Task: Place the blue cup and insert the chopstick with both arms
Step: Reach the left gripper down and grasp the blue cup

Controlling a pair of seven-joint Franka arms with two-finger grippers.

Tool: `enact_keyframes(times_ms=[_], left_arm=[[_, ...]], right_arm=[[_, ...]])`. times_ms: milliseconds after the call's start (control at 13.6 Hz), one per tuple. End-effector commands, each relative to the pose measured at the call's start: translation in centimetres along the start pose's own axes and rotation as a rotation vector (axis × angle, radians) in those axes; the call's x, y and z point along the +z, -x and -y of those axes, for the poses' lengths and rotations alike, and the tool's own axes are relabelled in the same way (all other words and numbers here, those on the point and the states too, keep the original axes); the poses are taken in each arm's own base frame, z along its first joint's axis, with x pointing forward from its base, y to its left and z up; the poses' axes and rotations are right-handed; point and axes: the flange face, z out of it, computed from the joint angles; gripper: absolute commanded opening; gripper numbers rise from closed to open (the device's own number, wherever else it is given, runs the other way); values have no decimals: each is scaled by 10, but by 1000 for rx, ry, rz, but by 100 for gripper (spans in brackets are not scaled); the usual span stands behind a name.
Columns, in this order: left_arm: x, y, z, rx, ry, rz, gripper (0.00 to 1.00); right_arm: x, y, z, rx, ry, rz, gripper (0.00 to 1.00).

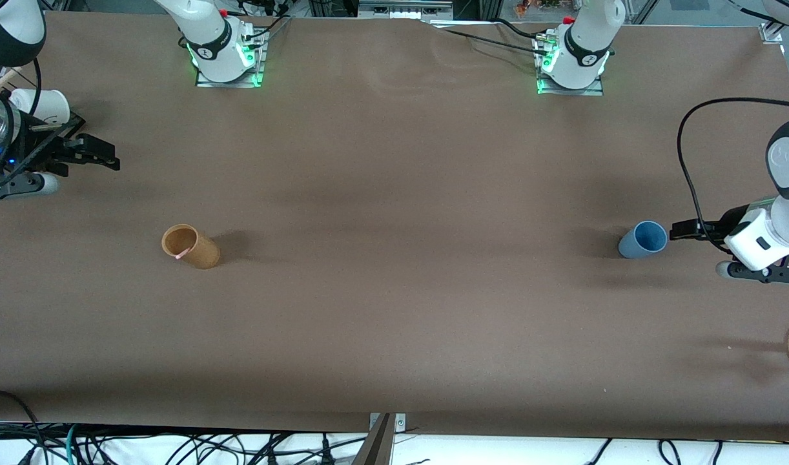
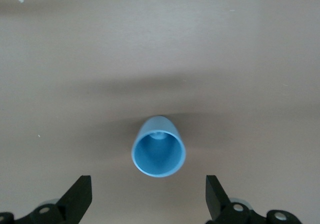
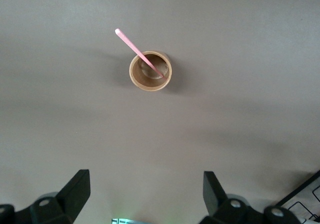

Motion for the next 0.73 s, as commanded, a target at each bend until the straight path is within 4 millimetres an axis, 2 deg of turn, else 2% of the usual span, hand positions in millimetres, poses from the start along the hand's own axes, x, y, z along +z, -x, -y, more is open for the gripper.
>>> enact_keyframes(times_ms=[0,220,660], left_arm=[[36,13,16,32,-30,-39,100],[78,23,23,73,-45,-79,100],[112,35,26,92,-59,-115,100]], right_arm=[[-4,-1,-2,-19,11,-2,100],[-4,-3,-2,-22,15,-18,100],[0,-7,-1,-37,21,-31,100]])
